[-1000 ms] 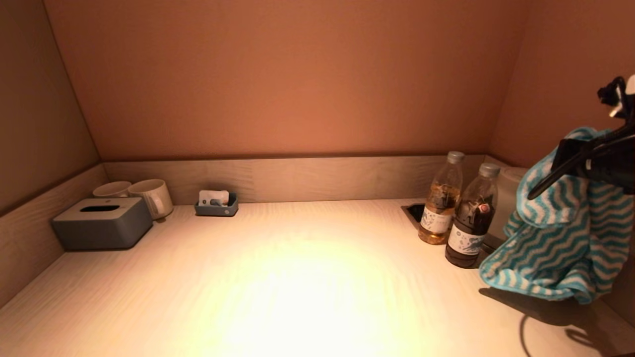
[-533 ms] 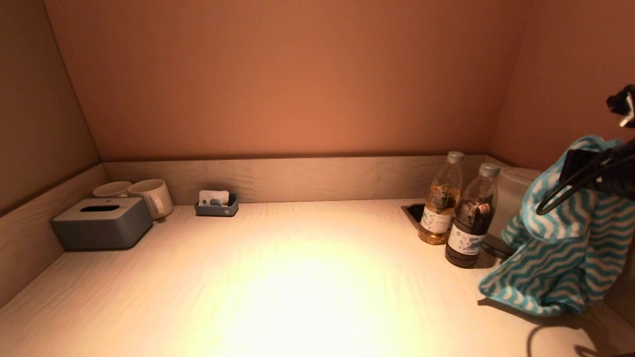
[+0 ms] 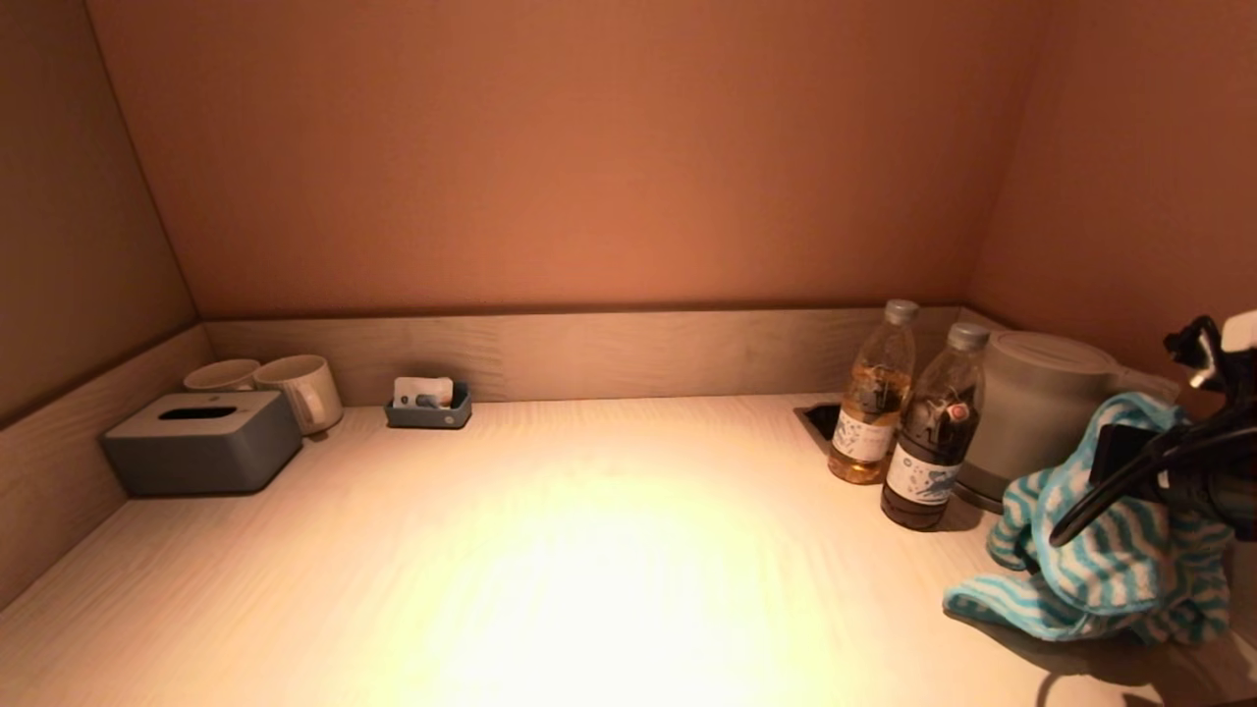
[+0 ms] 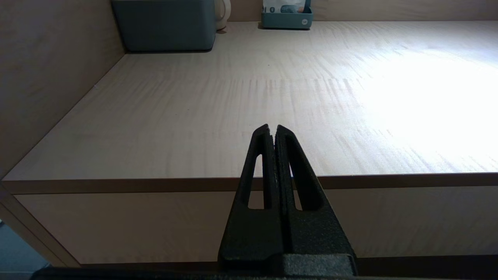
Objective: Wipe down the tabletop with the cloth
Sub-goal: Place the tablecloth
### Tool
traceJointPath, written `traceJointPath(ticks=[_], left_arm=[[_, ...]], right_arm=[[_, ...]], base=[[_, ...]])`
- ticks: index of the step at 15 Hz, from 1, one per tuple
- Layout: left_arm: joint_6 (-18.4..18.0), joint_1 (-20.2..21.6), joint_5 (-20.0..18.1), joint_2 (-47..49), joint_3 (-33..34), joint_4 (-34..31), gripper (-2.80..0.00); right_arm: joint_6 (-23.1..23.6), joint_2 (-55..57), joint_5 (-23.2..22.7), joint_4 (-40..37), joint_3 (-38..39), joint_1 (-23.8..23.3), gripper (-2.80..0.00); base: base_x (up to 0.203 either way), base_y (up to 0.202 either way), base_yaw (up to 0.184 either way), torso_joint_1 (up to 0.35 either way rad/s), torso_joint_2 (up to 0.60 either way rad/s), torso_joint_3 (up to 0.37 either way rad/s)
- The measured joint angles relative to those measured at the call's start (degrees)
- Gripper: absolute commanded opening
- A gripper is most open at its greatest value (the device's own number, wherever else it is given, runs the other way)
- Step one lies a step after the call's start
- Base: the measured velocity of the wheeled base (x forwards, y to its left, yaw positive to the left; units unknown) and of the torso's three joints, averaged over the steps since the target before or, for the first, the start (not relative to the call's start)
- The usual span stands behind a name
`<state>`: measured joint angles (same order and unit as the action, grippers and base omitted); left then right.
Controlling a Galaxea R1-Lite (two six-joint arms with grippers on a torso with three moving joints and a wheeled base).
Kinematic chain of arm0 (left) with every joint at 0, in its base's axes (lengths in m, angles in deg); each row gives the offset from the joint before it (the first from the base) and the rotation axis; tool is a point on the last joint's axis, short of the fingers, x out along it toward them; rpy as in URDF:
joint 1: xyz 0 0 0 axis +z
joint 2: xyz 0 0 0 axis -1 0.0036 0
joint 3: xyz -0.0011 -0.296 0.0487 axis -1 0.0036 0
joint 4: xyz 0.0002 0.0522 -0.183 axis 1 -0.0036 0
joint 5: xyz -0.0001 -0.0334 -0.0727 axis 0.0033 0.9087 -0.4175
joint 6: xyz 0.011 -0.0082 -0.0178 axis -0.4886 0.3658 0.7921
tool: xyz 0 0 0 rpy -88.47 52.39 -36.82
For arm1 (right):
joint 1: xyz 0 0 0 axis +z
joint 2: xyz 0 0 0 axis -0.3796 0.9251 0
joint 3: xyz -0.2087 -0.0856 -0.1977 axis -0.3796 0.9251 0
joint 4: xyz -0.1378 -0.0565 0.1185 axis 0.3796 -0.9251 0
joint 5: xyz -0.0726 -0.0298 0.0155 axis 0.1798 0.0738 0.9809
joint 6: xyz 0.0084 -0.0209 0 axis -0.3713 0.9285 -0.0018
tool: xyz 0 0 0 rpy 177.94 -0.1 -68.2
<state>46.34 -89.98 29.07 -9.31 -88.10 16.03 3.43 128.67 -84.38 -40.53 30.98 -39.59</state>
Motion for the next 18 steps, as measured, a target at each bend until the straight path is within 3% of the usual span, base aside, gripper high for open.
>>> traceJointPath(ticks=[13,14,18], left_arm=[[-0.02,0.0,0.02,0.0,0.0,-0.01,-2.8],[-0.02,0.0,0.02,0.0,0.0,-0.02,-2.8],[-0.02,0.0,0.0,0.0,0.0,-0.02,-2.8]], right_arm=[[-1.29,6.82,0.08,1.47,4.48,-1.63,-2.8],[-1.3,7.63,0.21,1.47,3.93,-1.78,0.0],[-1.25,10.64,0.63,1.22,0.18,-3.69,0.0]], base=[[0.0,0.0,0.0,0.0,0.0,0.0],[0.0,0.0,0.0,0.0,0.0,0.0],[0.0,0.0,0.0,0.0,0.0,0.0]])
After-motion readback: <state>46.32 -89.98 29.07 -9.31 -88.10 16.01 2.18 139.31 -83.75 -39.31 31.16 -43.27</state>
